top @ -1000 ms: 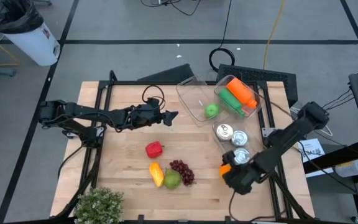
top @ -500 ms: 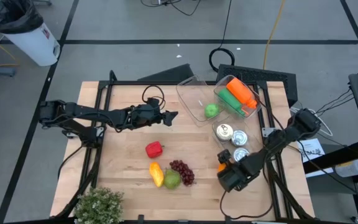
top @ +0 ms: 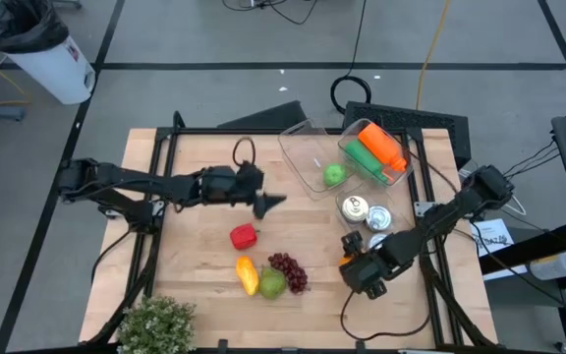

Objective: Pick & Place Food Item
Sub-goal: Put the orange into the top left transparent bin

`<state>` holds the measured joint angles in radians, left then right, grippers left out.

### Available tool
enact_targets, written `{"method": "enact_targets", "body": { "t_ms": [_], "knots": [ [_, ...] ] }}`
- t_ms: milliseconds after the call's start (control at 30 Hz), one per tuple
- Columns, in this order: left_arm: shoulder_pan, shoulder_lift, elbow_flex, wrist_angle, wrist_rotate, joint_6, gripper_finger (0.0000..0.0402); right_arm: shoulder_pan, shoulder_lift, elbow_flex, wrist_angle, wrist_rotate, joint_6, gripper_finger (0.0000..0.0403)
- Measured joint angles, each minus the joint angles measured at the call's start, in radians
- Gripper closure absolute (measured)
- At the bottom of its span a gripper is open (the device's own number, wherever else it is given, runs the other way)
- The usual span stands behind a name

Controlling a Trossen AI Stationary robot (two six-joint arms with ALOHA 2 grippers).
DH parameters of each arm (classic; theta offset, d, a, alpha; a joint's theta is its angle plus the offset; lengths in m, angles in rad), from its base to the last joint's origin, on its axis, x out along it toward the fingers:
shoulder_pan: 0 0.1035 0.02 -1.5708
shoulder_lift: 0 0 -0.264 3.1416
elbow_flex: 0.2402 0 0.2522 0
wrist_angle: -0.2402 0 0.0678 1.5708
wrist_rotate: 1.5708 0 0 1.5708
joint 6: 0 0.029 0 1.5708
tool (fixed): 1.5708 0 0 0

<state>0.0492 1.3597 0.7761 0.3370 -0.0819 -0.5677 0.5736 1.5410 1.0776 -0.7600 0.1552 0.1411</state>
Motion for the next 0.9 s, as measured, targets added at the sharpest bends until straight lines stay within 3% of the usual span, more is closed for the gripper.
{"method": "enact_targets", "body": {
  "t_ms": [167, 233, 367, 533, 700, 900],
  "knots": [
    [-0.074, -0.118, -0.001, -0.231, 0.002, 0.245, 0.0073, -0.033, -0.085, 0.003, 0.075, -0.002, 0.025, 0.0095],
    [-0.099, -0.170, -0.002, -0.334, -0.008, 0.259, 0.0071, -0.054, -0.120, 0.005, 0.119, -0.002, 0.018, 0.0095],
    [-0.173, -0.241, -0.026, -0.388, -0.154, 0.266, 0.0069, -0.125, -0.175, 0.005, 0.184, -0.004, -0.008, 0.0096],
    [-0.265, -0.350, -0.196, -0.192, -0.241, 0.341, 0.0068, -0.245, -0.216, 0.005, 0.277, -0.009, -0.057, 0.0095],
    [-0.319, -0.483, -0.427, 0.072, -0.216, 0.413, 0.0068, -0.390, -0.223, 0.006, 0.376, -0.123, -0.110, 0.0097],
    [-0.377, -0.647, -0.641, 0.218, -0.200, 0.486, 0.0068, -0.564, -0.222, 0.006, 0.448, -0.132, -0.172, 0.0096]
  ]
}}
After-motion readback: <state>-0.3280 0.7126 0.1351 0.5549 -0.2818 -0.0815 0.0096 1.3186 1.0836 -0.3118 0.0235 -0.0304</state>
